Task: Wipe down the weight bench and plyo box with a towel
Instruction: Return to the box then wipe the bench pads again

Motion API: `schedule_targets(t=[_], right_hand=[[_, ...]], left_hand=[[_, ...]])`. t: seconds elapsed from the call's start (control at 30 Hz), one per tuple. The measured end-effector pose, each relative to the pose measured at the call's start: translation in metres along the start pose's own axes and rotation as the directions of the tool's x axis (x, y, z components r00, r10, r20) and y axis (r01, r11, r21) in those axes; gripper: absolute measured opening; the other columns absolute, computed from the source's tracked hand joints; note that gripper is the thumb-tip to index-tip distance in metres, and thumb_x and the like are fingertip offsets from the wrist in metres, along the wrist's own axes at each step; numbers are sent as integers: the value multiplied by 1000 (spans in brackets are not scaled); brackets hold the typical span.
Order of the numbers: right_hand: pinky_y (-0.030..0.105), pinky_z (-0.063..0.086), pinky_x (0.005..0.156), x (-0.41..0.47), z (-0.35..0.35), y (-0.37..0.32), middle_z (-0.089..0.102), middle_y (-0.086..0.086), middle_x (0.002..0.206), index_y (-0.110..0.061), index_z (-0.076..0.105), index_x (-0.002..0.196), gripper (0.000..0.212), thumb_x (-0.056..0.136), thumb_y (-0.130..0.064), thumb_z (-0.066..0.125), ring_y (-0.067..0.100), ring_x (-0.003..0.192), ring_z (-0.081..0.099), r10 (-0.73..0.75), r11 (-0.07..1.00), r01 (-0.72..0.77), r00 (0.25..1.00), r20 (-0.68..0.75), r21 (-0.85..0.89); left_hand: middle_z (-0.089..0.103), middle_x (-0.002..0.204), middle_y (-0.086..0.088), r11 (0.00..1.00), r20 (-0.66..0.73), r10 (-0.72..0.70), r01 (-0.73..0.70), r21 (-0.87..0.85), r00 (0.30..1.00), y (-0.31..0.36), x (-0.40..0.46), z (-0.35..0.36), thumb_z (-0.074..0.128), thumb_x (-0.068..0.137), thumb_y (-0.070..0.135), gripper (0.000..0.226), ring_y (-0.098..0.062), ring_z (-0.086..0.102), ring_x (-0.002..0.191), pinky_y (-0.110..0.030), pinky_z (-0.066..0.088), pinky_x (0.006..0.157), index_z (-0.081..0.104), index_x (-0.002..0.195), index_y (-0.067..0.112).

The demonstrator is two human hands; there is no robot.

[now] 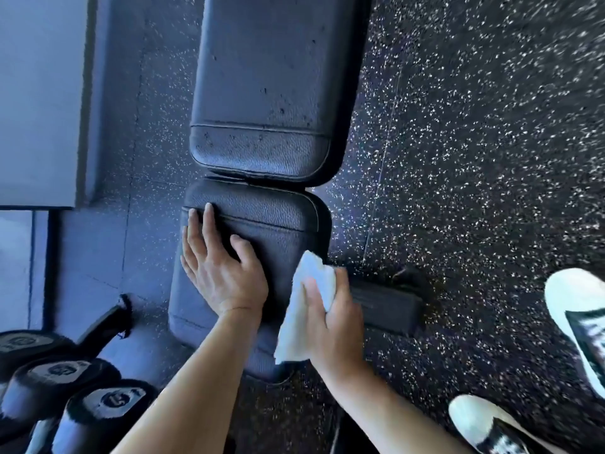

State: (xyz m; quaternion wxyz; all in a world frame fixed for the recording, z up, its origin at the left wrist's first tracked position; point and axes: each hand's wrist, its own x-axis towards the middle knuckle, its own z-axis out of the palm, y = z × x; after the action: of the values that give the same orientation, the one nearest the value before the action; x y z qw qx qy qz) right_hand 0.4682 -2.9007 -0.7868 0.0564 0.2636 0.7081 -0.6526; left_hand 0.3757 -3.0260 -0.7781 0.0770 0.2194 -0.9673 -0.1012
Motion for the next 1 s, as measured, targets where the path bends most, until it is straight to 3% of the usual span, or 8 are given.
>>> schedule_targets(t=[0.13, 0.3, 0.37, 0.47, 0.57, 0.73, 0.87, 1.0], right_hand=[[39, 47, 69, 82, 1, -18, 66, -1, 83, -20, 55, 108, 32, 103, -50, 46, 25, 77, 62, -24, 999, 31, 987, -160, 40], [33, 42, 72, 70, 5, -16, 64, -9, 90, -25, 54, 113, 16, 107, -39, 49, 15, 81, 59, -42, 996, 58, 977, -210, 71], [30, 42, 69, 19, 12, 1, 62, -14, 85, -33, 48, 106, 6, 108, -38, 50, 9, 77, 59, -36, 994, 54, 984, -176, 97], [27, 44, 67, -60, 21, 32, 64, -11, 80, -44, 48, 102, 12, 104, -56, 46, 3, 76, 62, 83, 994, -77, 994, -77, 81], [28, 46, 67, -90, 24, 49, 67, -11, 82, -48, 49, 105, 15, 99, -59, 41, 6, 79, 66, 133, 988, -127, 989, -66, 82], [33, 49, 72, -46, 13, 33, 66, -14, 84, -38, 50, 98, 24, 97, -60, 40, 5, 78, 63, 141, 985, -137, 990, -31, 102], [24, 45, 74, 38, 9, 2, 63, -18, 88, -28, 52, 106, 24, 104, -49, 40, 1, 81, 59, 55, 990, -34, 986, -156, 133], [23, 43, 76, 31, 5, 0, 63, -22, 88, -25, 50, 104, 18, 107, -41, 43, -6, 82, 57, 5, 996, 4, 995, -102, 88]], left_hand=[[34, 170, 3, 1000, 11, 13, -13, -2, 1000, 2, 1, 0, 39, 95, 39, 66, -27, 31, 155, -53, 19, 128, 40, 161, 33], [32, 170, 5, 1000, 9, 11, -11, -11, 1000, -1, -2, 0, 41, 97, 38, 64, -24, 28, 156, -51, 17, 128, 40, 161, 33], [32, 170, 5, 1000, 8, 4, -4, -19, 1000, -1, -2, -1, 42, 97, 38, 64, -23, 28, 156, -50, 17, 128, 39, 161, 34], [33, 170, 6, 1000, -4, 15, -15, -12, 1000, -1, -3, 0, 43, 97, 36, 64, -22, 29, 156, -49, 17, 128, 40, 161, 33], [35, 169, 4, 999, -14, 25, -25, -20, 1000, -3, -3, 0, 43, 96, 36, 64, -22, 29, 156, -49, 18, 128, 42, 160, 31], [34, 170, 3, 1000, 0, 21, -21, -3, 1000, -1, -4, -1, 42, 96, 37, 64, -23, 28, 157, -52, 18, 128, 41, 160, 30], [31, 170, 7, 1000, 16, 4, -4, -1, 1000, 0, -2, -2, 43, 97, 38, 64, -22, 24, 159, -52, 14, 129, 39, 160, 35], [31, 170, 6, 1000, 14, -10, 11, -14, 1000, -1, -4, -2, 43, 96, 37, 64, -23, 23, 158, -53, 14, 130, 39, 160, 35]])
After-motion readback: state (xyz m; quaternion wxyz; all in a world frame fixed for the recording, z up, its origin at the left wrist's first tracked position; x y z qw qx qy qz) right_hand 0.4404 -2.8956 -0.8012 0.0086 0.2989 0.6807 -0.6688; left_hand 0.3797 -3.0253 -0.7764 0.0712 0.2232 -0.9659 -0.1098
